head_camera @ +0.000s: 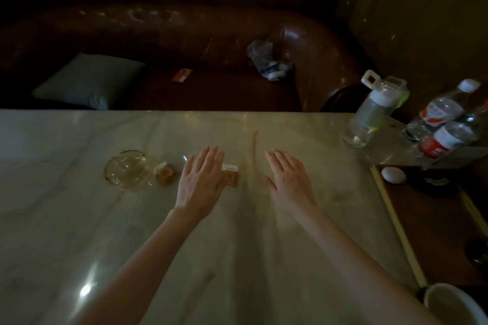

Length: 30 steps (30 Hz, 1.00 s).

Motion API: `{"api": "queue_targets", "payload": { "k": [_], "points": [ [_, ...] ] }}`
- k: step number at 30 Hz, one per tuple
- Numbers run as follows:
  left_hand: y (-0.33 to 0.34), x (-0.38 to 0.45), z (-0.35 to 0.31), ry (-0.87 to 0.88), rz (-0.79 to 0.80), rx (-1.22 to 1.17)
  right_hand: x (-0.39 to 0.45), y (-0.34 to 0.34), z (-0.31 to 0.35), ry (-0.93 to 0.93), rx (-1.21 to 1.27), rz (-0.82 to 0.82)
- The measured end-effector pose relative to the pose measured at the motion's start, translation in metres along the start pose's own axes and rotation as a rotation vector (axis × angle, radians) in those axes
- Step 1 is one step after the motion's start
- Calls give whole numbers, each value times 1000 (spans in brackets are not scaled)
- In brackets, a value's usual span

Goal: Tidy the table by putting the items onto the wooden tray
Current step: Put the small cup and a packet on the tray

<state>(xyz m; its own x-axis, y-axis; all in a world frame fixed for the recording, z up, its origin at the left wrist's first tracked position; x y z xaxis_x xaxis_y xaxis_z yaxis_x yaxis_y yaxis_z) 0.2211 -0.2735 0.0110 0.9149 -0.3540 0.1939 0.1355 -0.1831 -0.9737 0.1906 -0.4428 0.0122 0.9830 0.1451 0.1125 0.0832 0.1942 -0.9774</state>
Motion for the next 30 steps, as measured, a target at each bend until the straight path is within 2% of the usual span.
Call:
{"api": "queue_targets", "payload": {
  "k": [4,10,12,16,19,24,30],
  "points": [
    [9,4,44,-34,17,7,20,25,24,-15,-13,67],
    [40,7,91,-217,111,-139,46,63,42,12,1,110],
    [53,7,101,-270,160,-171,51,79,43,29,18,178],
    [77,8,111,-421,227,-383,59,106,43,67,29,268],
    [87,9,111,-463,194,-496,63,116,39,141,95,296],
    [101,10,118,-541,117,-528,61,131,29,298,208,267],
    [105,12,122,-558,57,-544,60,126,23,430,423,89]
  ]
}}
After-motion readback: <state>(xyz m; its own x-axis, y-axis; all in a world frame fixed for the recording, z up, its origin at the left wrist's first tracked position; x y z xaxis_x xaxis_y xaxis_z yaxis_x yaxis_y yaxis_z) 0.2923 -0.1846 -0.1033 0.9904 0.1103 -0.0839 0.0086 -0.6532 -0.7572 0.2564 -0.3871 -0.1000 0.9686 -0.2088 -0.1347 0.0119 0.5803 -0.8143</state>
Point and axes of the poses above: each hand's wrist, its own x-axis towards the middle knuckle, its own y-axis out of the palm, z = x × y, the point moved 7 cm from there along x, towards the middle knuckle, and after that the axes turned 4 degrees about -y, right-handed, at the moved point
